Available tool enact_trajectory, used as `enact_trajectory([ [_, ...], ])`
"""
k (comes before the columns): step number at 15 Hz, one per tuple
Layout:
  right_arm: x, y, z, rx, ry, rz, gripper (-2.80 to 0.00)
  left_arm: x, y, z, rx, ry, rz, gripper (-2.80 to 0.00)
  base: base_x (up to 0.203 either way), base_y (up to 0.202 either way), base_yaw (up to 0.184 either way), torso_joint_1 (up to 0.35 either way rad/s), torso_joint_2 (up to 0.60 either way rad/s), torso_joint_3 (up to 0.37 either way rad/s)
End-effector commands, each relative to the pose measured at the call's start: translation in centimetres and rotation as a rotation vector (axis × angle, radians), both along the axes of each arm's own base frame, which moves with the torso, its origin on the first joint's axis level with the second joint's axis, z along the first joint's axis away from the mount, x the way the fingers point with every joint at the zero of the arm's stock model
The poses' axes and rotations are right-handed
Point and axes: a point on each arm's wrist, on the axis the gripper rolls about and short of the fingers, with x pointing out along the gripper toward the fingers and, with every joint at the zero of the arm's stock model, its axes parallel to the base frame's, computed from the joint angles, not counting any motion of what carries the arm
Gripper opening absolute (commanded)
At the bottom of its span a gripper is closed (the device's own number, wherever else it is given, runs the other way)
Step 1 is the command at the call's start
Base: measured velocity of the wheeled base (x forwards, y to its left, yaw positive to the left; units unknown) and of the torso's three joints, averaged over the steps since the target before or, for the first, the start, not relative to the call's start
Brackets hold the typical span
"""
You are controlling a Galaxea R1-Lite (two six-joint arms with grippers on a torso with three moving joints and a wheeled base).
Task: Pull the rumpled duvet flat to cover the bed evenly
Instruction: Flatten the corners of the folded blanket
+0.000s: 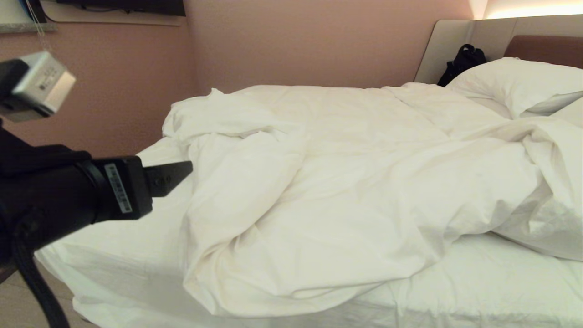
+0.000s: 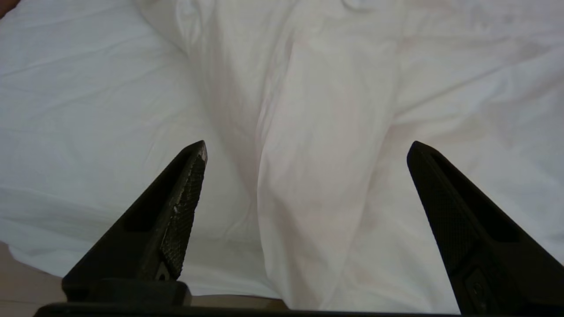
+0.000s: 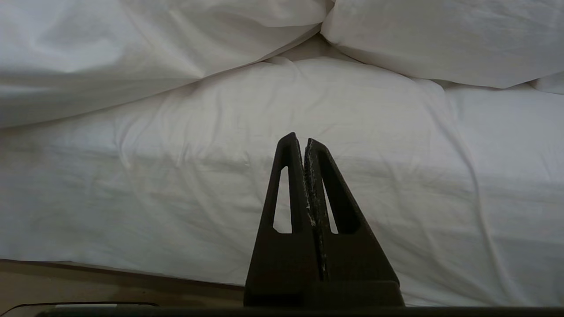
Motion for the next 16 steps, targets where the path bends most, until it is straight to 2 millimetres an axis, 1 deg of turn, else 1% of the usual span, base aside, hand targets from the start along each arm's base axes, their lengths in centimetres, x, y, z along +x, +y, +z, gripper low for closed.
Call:
enact_trajectory([
  [1,0.0,0.0,0.0,0.0,0.0,0.001,-2.8,0.1,0.7,3.1,-0.056,-0.02,0.024,0.0,0.0,0.0,0.0,0.0,0.0,0.0],
  [2,0.0,0.0,0.0,0.0,0.0,0.001,-2.8,0.0,1.1,4.4,-0.084,-0.034,0.025,-2.8,0.0,0.0,0.0,0.0,0.0,0.0],
  [3,0.0,0.0,0.0,0.0,0.0,0.0,-2.8,0.0,1.5,5.0,-0.091,-0.028,0.028,-2.8,0.0,0.0,0.0,0.0,0.0,0.0],
  [5,0.0,0.0,0.0,0.0,0.0,0.0,-2.8,0.1,1.9,7.4,-0.134,-0.078,0.046,-2.8,0.0,0.0,0.0,0.0,0.0,0.0],
  [7,0.0,0.0,0.0,0.0,0.0,0.0,-2.8,1.4,1.4,8.1,-0.125,-0.072,0.069,-2.8,0.0,0.0,0.0,0.0,0.0,0.0],
  [9,0.0,0.0,0.0,0.0,0.0,0.0,-2.8,1.8,1.4,8.3,-0.122,-0.07,0.081,-2.8,0.0,0.0,0.0,0.0,0.0,0.0],
  [10,0.0,0.0,0.0,0.0,0.0,0.0,-2.8,2.9,1.0,8.7,-0.123,-0.071,0.09,-2.8,0.0,0.0,0.0,0.0,0.0,0.0],
  [11,0.0,0.0,0.0,0.0,0.0,0.0,-2.8,4.9,0.1,8.6,-0.112,-0.053,0.099,-2.8,0.0,0.0,0.0,0.0,0.0,0.0],
  [12,0.0,0.0,0.0,0.0,0.0,0.0,-2.8,7.4,-0.8,8.5,-0.101,-0.033,0.114,-2.8,0.0,0.0,0.0,0.0,0.0,0.0],
  [13,0.0,0.0,0.0,0.0,0.0,0.0,-2.8,9.8,-1.5,8.4,-0.097,-0.024,0.131,-2.8,0.0,0.0,0.0,0.0,0.0,0.0],
  [14,0.0,0.0,0.0,0.0,0.0,0.001,-2.8,11.5,-1.9,8.4,-0.096,-0.022,0.148,-2.8,0.0,0.0,0.0,0.0,0.0,0.0],
  [15,0.0,0.0,0.0,0.0,0.0,0.0,-2.8,13.7,-2.3,8.0,-0.09,-0.013,0.167,-2.8,0.0,0.0,0.0,0.0,0.0,0.0],
  [16,0.0,0.0,0.0,0.0,0.0,0.0,-2.8,15.9,-2.6,7.2,-0.079,0.002,0.19,-2.8,0.0,0.0,0.0,0.0,0.0,0.0],
])
